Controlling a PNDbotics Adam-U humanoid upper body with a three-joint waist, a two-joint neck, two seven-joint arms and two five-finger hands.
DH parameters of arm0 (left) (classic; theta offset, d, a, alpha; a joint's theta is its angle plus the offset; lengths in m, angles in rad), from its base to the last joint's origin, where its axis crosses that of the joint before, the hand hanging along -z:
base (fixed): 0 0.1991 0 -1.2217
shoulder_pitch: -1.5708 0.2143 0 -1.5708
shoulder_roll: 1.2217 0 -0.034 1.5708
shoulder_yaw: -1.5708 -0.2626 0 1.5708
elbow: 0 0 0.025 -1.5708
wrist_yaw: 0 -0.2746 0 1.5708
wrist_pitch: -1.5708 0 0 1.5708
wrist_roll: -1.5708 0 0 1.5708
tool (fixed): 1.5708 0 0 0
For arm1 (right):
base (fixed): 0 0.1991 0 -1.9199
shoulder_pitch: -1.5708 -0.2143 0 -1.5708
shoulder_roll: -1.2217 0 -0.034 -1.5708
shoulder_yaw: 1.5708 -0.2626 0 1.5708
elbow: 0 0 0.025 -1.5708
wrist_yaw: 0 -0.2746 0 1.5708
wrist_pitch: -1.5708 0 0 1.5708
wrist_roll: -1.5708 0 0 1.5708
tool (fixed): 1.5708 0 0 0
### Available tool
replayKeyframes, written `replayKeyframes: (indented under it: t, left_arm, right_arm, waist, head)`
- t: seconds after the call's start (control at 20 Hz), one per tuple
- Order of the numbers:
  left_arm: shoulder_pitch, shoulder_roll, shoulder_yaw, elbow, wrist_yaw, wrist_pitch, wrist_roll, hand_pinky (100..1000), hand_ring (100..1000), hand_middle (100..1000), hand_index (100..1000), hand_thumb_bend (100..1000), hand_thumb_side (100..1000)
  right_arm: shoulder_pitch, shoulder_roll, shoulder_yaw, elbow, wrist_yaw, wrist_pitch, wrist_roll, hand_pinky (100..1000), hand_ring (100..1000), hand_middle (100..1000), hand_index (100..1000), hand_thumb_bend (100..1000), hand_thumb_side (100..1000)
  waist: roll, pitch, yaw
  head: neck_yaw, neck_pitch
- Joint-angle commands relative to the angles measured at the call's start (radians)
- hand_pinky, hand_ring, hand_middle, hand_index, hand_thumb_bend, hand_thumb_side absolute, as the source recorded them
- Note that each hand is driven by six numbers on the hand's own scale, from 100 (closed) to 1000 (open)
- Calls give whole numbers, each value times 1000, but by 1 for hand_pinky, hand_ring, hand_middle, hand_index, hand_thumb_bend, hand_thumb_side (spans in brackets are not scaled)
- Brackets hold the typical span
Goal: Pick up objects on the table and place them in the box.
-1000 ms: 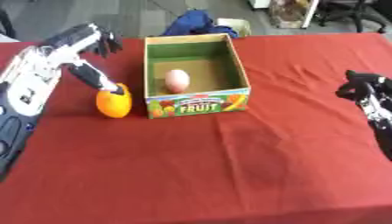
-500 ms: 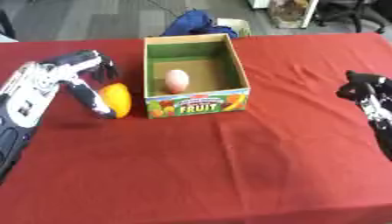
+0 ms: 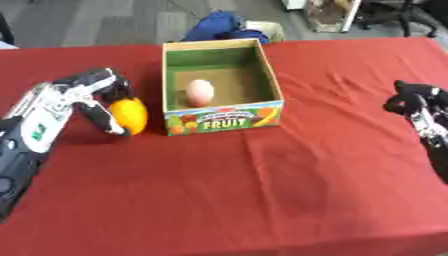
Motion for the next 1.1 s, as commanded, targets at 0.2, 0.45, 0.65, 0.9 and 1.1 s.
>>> replayKeyframes:
  t: [0.2,0.45,0.65,0.9,1.1]
  left_arm:
    - [-28,7,13,21,-43,13,124,503,357,321,478,525,117]
    - [-34,6,22,13,-63,59,274,462,305,221,375,510,125]
    - [-36,10,30,-41,-63,84,361,454,288,185,341,503,111]
    - [-73,11,44,-122,-49,100,391,460,294,191,346,497,100]
    - [-147,-28,44,-122,-33,103,394,465,303,191,347,494,100]
  right_arm:
    - [-8,-18,-8,-9,7,-3,-1,820,1000,585,740,100,436]
    - [-7,-17,-8,-8,8,-3,0,820,1000,585,740,100,437]
    - [-7,-18,-8,-8,7,-3,-1,820,1000,585,740,100,436]
    - [-6,-19,-7,-6,7,-3,1,820,1000,584,740,100,437]
    - [-7,-18,-3,-6,4,-3,5,820,1000,584,740,100,438]
  waist:
    - [-1,-15,0]
    - [-2,-16,1]
    - [-2,-16,1]
    - [-1,-18,1]
    - [-4,-20,-2]
  head:
    - [-4,-4]
    - [-7,-5]
    - [-8,-5]
    - [-7,-2]
    - [-2,-1]
